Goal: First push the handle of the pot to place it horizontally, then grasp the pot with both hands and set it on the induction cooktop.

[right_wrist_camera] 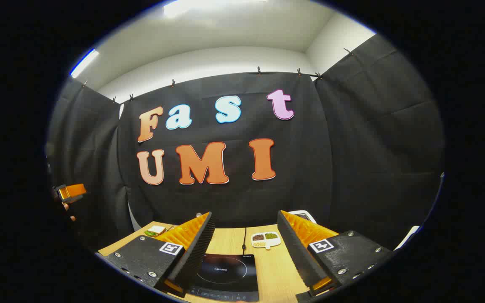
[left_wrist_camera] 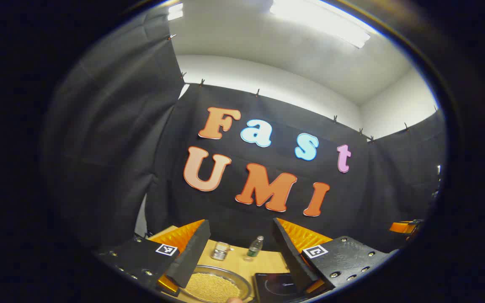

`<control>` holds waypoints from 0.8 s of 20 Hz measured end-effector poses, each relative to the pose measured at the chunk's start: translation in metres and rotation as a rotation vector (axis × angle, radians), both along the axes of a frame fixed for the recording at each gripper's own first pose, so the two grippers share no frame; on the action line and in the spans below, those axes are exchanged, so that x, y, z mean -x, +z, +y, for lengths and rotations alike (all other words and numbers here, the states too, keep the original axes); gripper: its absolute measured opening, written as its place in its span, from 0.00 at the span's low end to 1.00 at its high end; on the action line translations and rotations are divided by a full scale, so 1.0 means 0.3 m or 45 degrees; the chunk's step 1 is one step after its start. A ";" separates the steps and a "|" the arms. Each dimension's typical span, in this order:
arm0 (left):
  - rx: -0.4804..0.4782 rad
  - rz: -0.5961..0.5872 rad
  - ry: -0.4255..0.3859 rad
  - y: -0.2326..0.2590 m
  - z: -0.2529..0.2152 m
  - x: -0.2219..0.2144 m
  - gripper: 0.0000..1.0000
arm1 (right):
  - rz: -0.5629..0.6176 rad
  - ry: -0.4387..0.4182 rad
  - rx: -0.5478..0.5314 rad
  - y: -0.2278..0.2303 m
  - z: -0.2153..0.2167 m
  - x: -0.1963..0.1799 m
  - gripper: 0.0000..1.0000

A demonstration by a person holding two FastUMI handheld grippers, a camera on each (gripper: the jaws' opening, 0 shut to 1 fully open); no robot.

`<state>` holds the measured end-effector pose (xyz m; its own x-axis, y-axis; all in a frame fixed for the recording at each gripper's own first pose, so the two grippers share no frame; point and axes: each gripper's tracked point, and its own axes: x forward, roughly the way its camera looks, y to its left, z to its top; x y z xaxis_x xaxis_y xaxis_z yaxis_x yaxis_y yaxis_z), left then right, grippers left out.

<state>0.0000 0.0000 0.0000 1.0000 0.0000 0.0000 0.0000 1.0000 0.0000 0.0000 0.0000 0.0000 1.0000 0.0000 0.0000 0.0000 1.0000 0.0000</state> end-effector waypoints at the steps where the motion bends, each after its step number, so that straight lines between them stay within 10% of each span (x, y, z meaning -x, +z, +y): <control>1: -0.033 0.002 -0.008 -0.011 -0.013 0.015 0.89 | 0.005 0.003 -0.003 -0.001 -0.002 0.008 0.94; 16: -0.144 0.126 -0.119 -0.101 -0.146 -0.010 0.89 | 0.001 -0.029 -0.040 0.004 -0.049 -0.002 0.94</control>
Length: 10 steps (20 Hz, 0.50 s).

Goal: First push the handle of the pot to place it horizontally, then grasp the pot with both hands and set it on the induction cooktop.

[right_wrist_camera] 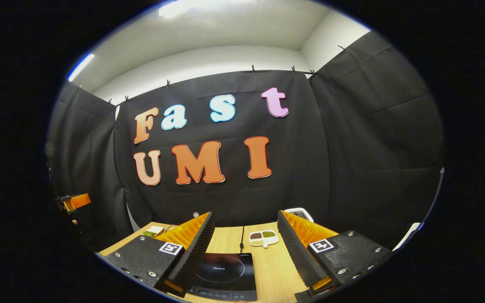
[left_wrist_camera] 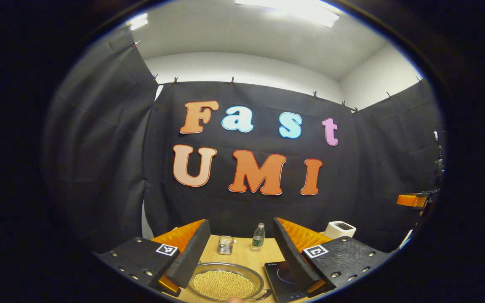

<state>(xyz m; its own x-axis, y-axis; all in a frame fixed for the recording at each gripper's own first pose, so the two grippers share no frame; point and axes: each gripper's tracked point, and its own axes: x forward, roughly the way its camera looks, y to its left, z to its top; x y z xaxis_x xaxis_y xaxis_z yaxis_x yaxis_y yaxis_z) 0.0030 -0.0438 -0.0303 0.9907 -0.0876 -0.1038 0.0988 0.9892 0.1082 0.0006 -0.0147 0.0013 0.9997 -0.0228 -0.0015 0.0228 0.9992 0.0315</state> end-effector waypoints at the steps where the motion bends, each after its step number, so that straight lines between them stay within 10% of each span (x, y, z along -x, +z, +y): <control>1: 0.004 -0.004 0.007 0.005 0.005 0.001 0.89 | -0.002 -0.003 -0.002 0.001 -0.003 -0.003 0.94; 10: -0.022 0.001 0.001 0.002 0.010 0.001 0.89 | 0.012 0.004 -0.003 -0.013 0.010 -0.010 0.94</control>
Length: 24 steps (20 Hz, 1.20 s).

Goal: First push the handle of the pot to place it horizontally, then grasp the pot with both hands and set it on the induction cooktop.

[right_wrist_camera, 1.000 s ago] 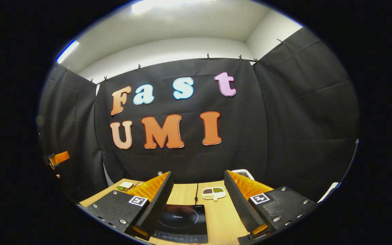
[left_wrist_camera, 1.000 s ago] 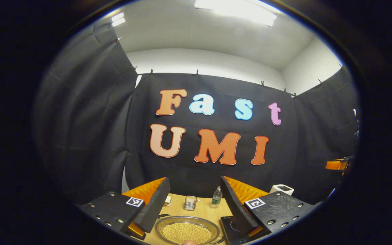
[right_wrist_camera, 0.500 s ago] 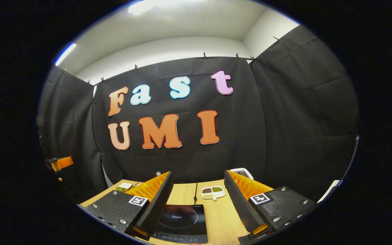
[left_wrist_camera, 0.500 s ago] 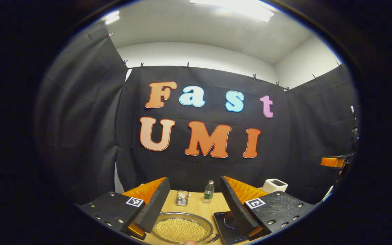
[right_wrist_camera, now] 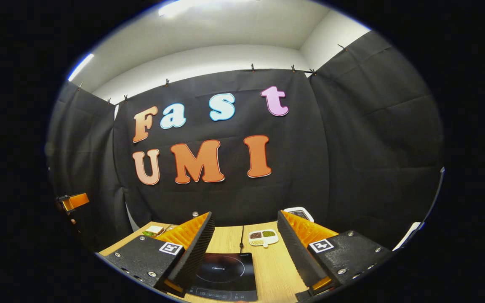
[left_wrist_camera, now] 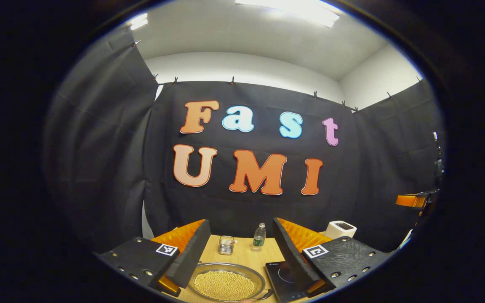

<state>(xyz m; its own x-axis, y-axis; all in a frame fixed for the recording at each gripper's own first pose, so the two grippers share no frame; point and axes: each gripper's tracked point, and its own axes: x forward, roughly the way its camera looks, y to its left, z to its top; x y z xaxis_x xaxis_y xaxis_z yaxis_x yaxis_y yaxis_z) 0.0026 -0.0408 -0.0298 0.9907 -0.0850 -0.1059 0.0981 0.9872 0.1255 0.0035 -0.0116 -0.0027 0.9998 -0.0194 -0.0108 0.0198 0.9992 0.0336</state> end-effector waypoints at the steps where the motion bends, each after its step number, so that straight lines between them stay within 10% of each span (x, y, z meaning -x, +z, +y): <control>1: 0.000 0.005 -0.005 -0.003 -0.003 0.001 0.89 | -0.003 0.001 0.003 0.002 0.000 -0.002 0.94; 11: -0.031 0.000 -0.067 -0.022 -0.028 0.010 0.92 | -0.030 -0.014 0.037 -0.004 -0.002 -0.009 0.94; 21: -0.082 0.137 -0.050 -0.213 0.002 0.012 0.05 | 0.011 -0.002 0.000 -0.057 0.004 -0.044 0.94; 24: -0.125 0.229 -0.071 -0.344 -0.017 0.037 0.01 | 0.025 0.008 0.004 -0.077 0.020 -0.066 0.94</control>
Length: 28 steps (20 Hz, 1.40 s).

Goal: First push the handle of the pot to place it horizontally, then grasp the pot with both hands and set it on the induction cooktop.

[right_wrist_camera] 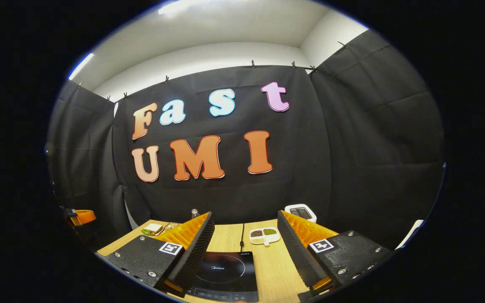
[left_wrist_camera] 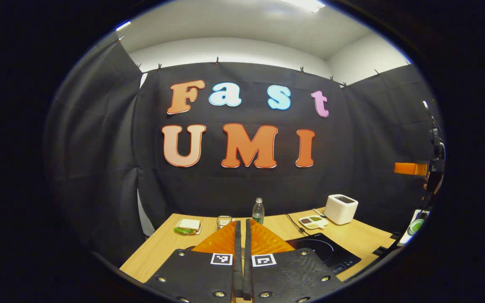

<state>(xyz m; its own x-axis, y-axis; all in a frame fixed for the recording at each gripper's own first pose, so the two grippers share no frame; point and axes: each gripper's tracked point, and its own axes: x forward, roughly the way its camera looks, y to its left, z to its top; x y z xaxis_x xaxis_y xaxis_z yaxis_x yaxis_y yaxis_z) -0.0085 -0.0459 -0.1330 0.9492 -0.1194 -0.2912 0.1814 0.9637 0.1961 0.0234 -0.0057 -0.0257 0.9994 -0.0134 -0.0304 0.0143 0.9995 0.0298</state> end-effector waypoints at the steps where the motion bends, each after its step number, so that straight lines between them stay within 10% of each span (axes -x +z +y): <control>1: -0.022 0.019 0.003 -0.040 0.008 0.007 0.02 | 0.003 0.004 0.005 -0.007 0.006 -0.004 0.94; 28: 0.054 0.773 0.056 -0.928 0.075 0.387 0.02 | 0.114 -0.018 -0.013 -0.189 0.018 -0.101 0.94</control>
